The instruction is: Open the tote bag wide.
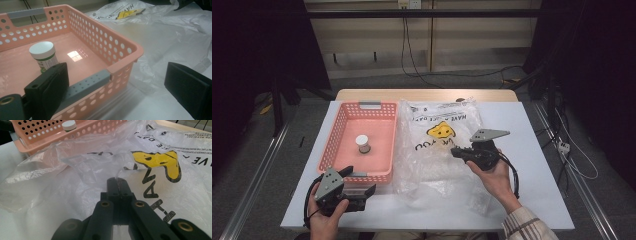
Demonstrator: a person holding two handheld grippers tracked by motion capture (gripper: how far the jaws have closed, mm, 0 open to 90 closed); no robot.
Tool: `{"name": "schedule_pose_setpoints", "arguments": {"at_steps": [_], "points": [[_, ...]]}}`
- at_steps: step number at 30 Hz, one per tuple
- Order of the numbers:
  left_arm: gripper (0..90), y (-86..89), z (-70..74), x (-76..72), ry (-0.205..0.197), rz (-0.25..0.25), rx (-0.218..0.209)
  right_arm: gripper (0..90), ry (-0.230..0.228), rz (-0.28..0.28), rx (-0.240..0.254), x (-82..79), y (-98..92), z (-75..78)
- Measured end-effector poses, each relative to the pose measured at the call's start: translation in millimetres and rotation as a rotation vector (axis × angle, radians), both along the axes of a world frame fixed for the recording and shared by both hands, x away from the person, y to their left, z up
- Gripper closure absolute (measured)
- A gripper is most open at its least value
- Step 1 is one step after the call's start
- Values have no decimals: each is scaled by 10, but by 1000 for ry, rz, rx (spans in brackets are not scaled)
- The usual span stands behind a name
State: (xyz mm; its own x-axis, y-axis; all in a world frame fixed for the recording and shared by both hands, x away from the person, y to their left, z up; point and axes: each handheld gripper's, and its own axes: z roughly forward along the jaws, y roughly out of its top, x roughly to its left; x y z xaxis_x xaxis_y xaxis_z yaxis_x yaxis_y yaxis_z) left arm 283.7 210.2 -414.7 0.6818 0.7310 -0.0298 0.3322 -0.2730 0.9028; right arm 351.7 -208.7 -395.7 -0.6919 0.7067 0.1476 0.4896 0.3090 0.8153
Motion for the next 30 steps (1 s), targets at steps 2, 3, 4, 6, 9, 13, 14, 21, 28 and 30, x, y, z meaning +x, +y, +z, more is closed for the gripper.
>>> {"name": "schedule_pose_setpoints", "arguments": {"at_steps": [2, 3, 4, 6, 9, 13, 14, 21, 28, 30], "points": [[55, 2, 1, -2, 0, 3, -3, 900, -12, -2, 7, 7, -12, 30], [55, 2, 3, -3, 0, 2, -6, 900, -12, -2, 7, 7, -12, 30], [55, 6, 4, -4, -3, 0, -7, 900, -22, -5, 13, 19, -22, 58], [55, 10, 6, -3, -4, 4, -6, 900, -26, -7, 17, 25, -26, 74], [55, 11, 7, -3, -3, 6, -8, 900, -42, -14, 37, 48, -46, 130], [55, 13, 5, 0, -4, 6, -10, 900, -61, -19, 63, 80, -66, 212], [55, 15, 4, 0, -2, 10, -12, 900, -61, -19, 63, 80, -66, 212], [55, 39, 1, 16, 3, 16, -21, 900, -87, -22, 99, 145, -52, 325], [55, 37, 6, 30, -1, 13, -26, 900, -125, -26, 133, 186, -42, 447], [55, 41, 11, 35, 0, 12, -26, 900, -131, -29, 144, 177, -53, 463]]}}
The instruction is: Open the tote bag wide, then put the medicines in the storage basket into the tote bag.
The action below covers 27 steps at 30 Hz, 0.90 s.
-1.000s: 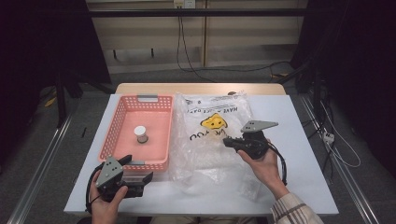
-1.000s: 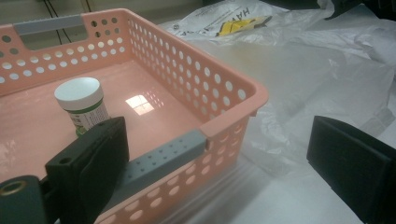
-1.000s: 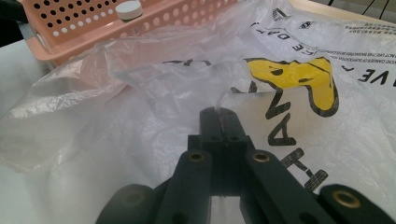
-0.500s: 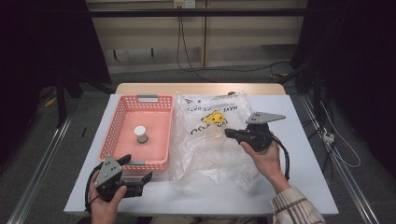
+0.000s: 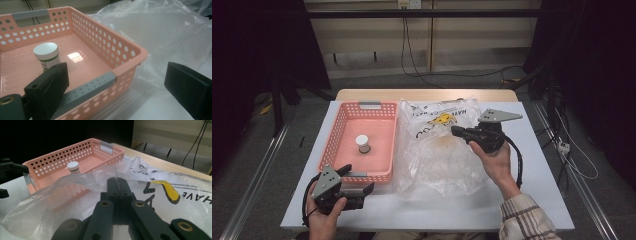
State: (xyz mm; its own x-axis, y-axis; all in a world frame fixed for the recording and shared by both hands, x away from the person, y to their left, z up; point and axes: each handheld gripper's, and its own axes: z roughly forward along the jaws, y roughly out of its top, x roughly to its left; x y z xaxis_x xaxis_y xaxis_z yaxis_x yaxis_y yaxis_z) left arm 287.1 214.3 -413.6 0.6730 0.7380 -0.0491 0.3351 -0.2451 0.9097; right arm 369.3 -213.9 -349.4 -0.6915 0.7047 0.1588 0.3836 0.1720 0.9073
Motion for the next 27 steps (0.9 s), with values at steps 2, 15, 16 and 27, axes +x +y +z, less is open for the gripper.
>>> {"name": "schedule_pose_setpoints", "arguments": {"at_steps": [2, 15, 16, 27], "points": [[55, -1, 2, -5, 4, 2, -1, 900, -2, 1, 5, -13, -9, -2], [55, 50, 90, 34, 26, 11, 13, 900, 15, 8, 14, 32, -29, -50], [55, 48, 105, 42, 28, 1, 18, 900, 15, 8, 14, 32, -29, -50], [80, 33, 241, 229, 89, -33, 58, 900, 22, 21, 7, 19, 2, -74]]}}
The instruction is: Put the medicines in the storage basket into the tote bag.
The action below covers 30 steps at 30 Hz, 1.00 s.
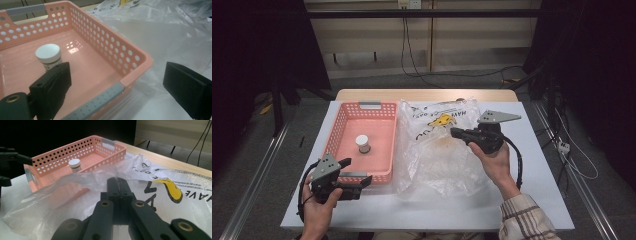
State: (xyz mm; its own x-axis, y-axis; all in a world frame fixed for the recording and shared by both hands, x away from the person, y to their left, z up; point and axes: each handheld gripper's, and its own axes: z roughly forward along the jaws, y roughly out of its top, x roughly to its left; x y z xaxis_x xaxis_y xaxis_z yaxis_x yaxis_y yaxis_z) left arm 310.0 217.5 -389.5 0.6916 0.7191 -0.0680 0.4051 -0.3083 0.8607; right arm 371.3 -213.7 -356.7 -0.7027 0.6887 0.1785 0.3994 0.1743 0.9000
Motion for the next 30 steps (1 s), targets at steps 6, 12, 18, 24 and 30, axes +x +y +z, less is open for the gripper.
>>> {"name": "schedule_pose_setpoints", "arguments": {"at_steps": [6, 12, 18, 24, 30], "points": [[110, 7, 107, 195, 41, -30, 54, 900, 6, 8, 4, 4, 7, -17], [110, -12, 162, 414, 62, -38, 62, 900, 11, 9, -1, 23, 9, -25], [110, 6, 180, 635, 100, -46, 71, 900, 17, 5, -3, 50, 2, -44], [114, -21, 191, 743, 109, -47, 82, 900, 22, 10, 13, 57, 4, -42], [114, -9, 183, 930, 132, -30, 126, 900, 29, 18, 10, 58, 29, -60]]}}
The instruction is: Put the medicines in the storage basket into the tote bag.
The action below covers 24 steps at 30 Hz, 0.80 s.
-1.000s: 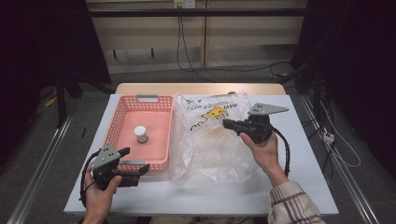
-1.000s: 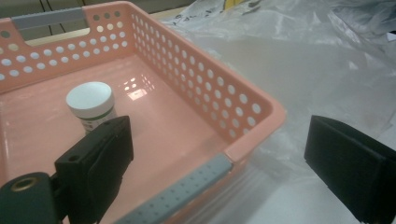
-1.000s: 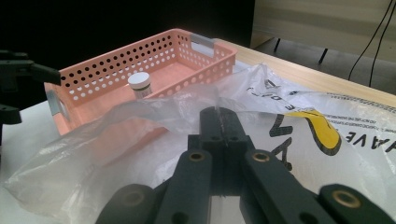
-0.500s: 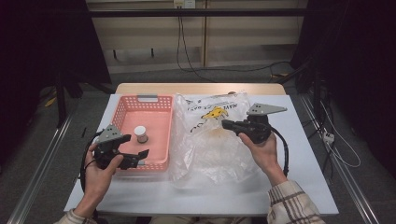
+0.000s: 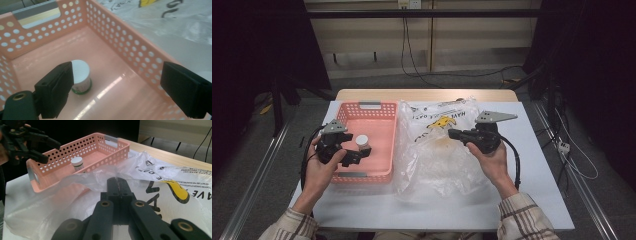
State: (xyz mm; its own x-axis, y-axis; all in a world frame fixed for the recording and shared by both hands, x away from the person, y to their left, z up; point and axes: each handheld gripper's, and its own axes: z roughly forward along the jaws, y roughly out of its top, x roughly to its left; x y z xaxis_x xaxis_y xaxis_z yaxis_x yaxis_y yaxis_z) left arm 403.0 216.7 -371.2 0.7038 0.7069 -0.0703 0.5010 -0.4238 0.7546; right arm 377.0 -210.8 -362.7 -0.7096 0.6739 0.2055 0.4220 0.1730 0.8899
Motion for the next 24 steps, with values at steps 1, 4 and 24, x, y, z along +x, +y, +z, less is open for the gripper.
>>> {"name": "schedule_pose_setpoints", "arguments": {"at_steps": [1, 4, 24], "points": [[114, 10, -10, 37, 6, 9, 2, 900, -1, 1, 0, -3, 1, 4], [114, 12, -52, 146, 23, 22, 22, 900, 1, 2, -2, -2, 0, 4], [174, -274, -218, 530, 73, 26, 199, 900, 12, 8, -12, 20, 2, -35]]}}
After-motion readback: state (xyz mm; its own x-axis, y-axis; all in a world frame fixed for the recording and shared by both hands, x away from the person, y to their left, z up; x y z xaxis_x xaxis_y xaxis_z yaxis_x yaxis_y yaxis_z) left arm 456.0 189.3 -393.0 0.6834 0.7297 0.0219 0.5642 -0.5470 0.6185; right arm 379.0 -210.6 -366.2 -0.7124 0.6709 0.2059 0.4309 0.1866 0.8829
